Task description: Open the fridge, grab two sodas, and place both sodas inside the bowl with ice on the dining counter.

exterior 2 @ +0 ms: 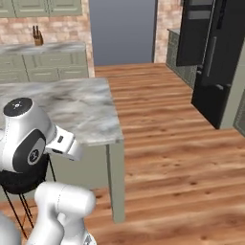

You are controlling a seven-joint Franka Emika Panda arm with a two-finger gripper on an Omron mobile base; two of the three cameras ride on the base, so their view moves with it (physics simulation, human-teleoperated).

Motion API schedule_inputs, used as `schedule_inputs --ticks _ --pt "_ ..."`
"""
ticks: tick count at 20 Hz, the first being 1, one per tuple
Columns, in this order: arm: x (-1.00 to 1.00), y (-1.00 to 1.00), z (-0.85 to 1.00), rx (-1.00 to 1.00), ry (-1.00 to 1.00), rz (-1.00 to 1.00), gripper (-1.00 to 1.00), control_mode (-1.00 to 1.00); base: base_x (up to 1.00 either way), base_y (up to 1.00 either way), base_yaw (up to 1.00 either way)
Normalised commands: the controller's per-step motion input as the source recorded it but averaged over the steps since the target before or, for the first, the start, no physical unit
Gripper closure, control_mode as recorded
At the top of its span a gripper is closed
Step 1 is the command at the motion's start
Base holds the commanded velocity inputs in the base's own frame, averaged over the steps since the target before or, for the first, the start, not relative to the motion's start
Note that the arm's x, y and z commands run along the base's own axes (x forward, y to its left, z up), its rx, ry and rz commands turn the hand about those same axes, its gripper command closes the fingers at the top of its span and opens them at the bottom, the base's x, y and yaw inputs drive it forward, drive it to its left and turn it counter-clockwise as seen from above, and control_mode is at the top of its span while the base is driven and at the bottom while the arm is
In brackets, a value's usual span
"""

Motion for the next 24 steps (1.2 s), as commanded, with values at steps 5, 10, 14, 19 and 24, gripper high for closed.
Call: schedule_inputs --ticks 5,10,14,19,24 --pt "0.00 0.00 0.00 0.00 0.00 0.00 -1.00 1.00 0.42 -0.98 0.00" --pt "0.00 0.00 0.00 0.00 0.00 0.00 -1.00 1.00 0.81 -0.75 0.09" --pt "0.00 0.00 0.00 0.00 0.00 0.00 -1.00 1.00 1.00 -0.39 0.21" --pt "0.00 0.00 0.00 0.00 0.00 0.00 -1.00 1.00 1.00 -0.37 0.23" --pt "0.00 0.00 0.00 0.00 0.00 0.00 -1.00 1.00 0.84 -0.80 0.15"
